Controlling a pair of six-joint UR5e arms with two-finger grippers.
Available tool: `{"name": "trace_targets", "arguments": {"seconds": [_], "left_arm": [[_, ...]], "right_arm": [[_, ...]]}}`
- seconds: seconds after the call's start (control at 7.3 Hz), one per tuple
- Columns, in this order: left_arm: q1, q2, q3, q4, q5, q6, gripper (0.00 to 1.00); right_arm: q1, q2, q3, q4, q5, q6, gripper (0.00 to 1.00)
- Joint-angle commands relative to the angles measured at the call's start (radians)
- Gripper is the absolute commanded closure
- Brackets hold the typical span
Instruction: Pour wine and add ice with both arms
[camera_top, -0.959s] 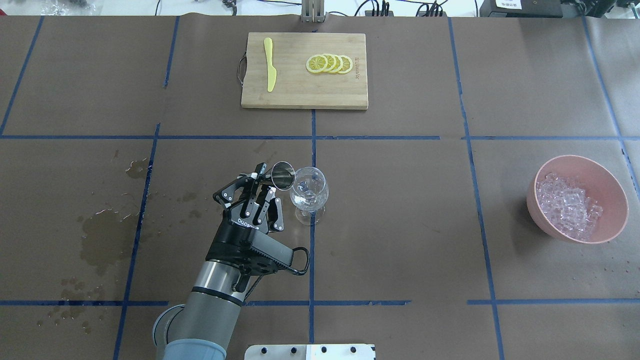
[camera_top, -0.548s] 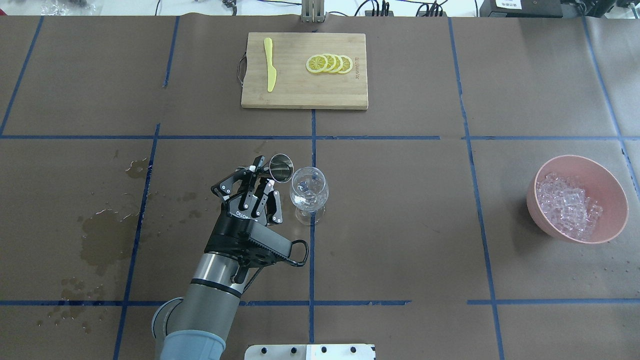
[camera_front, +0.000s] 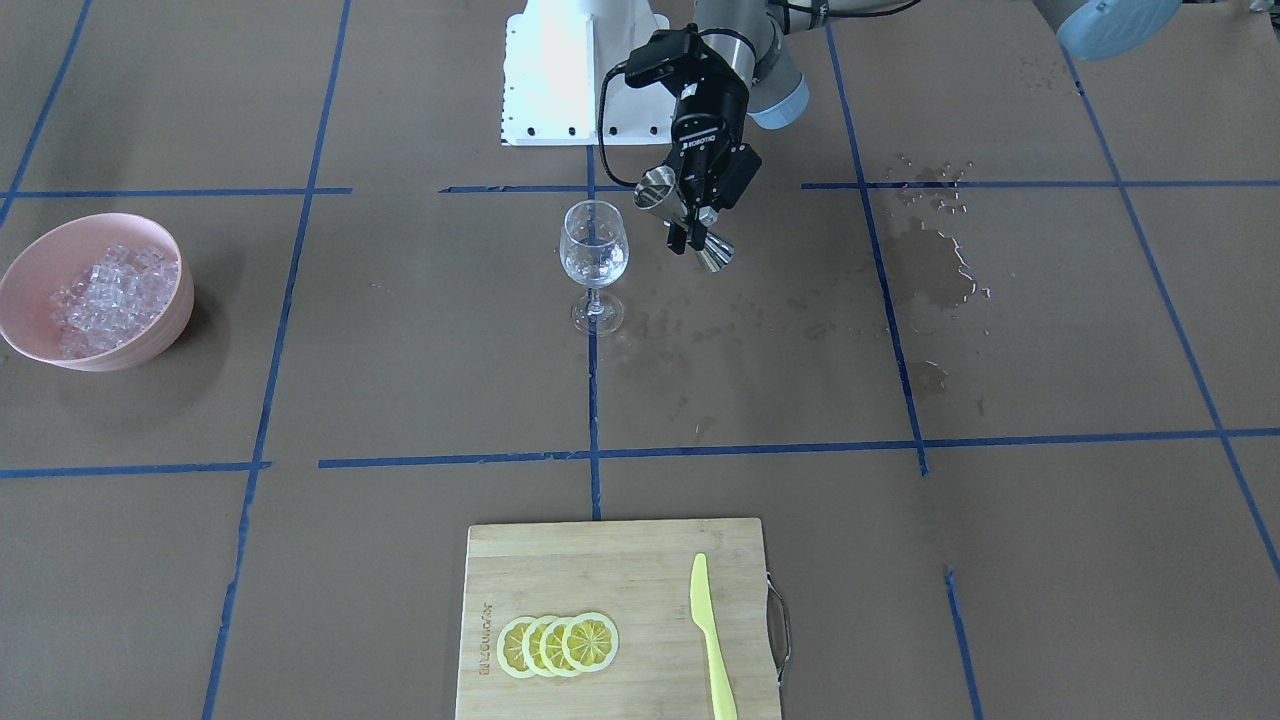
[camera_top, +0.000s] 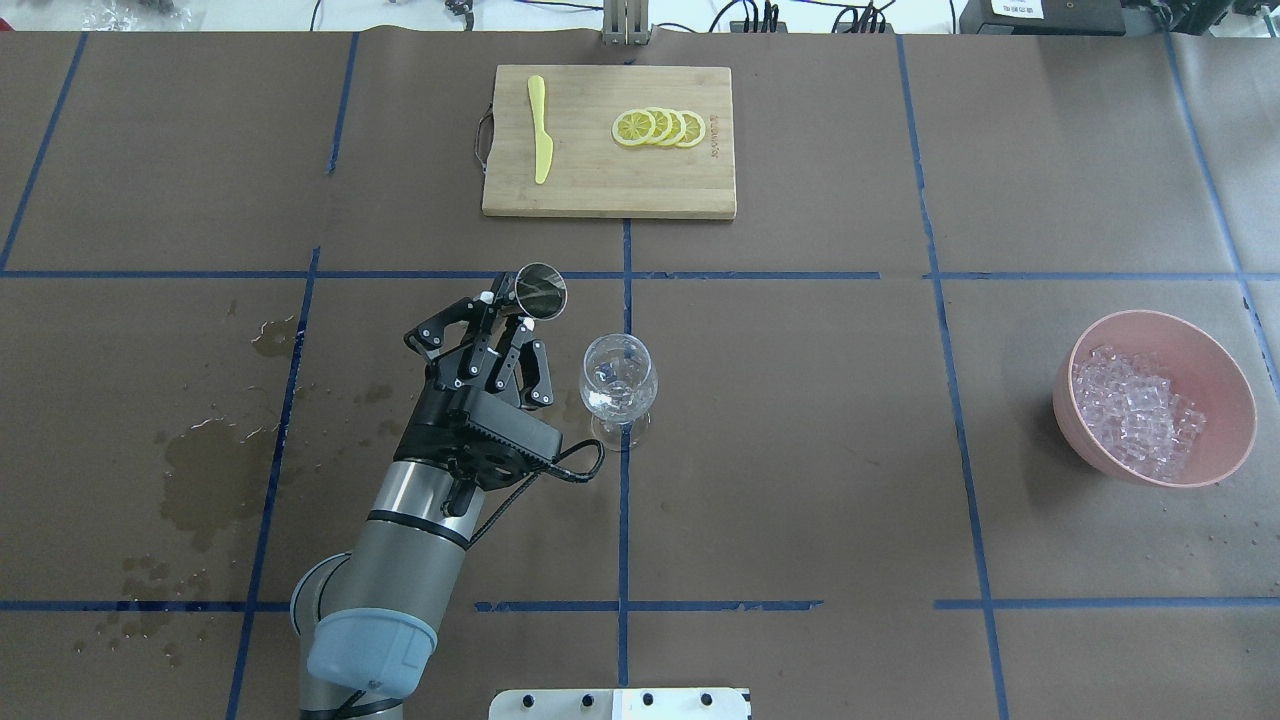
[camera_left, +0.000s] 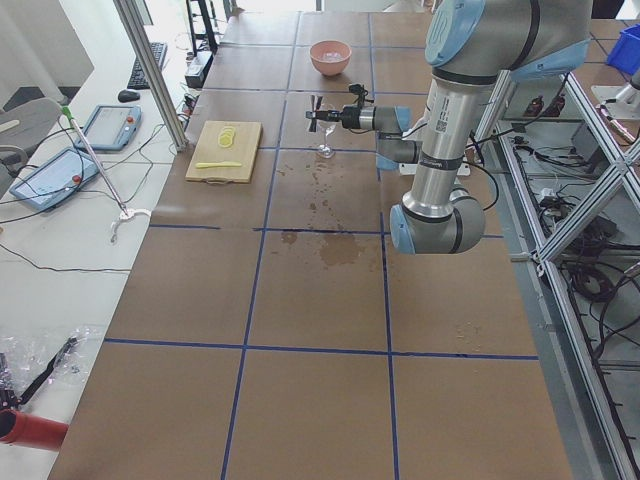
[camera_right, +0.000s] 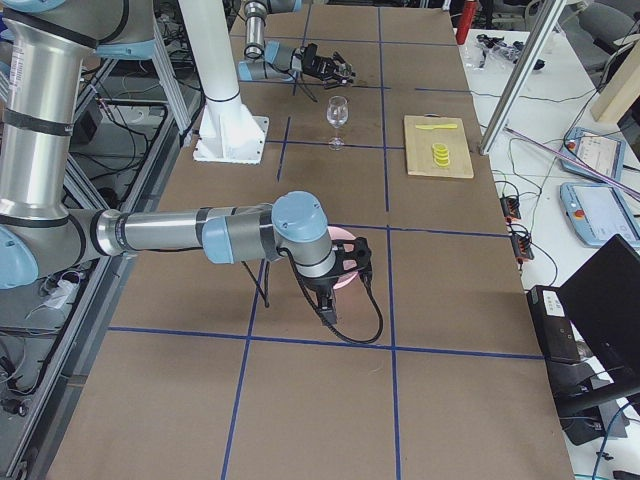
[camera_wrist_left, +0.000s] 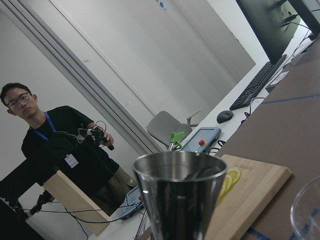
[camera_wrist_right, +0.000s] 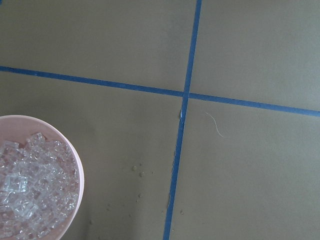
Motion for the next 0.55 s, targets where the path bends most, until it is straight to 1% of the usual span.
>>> {"name": "trace_targets", "arguments": {"seconds": [0.0,0.27,0.41], "left_arm": [[-0.020,0.003,0.005,0.002,-0.017,-0.009,1.00],[-0.009,0.003,0.009,0.109,-0.017,0.000,1.00],[-0.002,-0.001,0.000,0.111,-0.017,0.009,1.00]], "right_arm": [[0.002,0.000,0.001,0.000,0.000,0.000,0.00],[0.007,0.000,0.001,0.002,0.000,-0.002,0.00],[0.010,-0.002,0.001,0.000,0.000,0.000,0.00]]}}
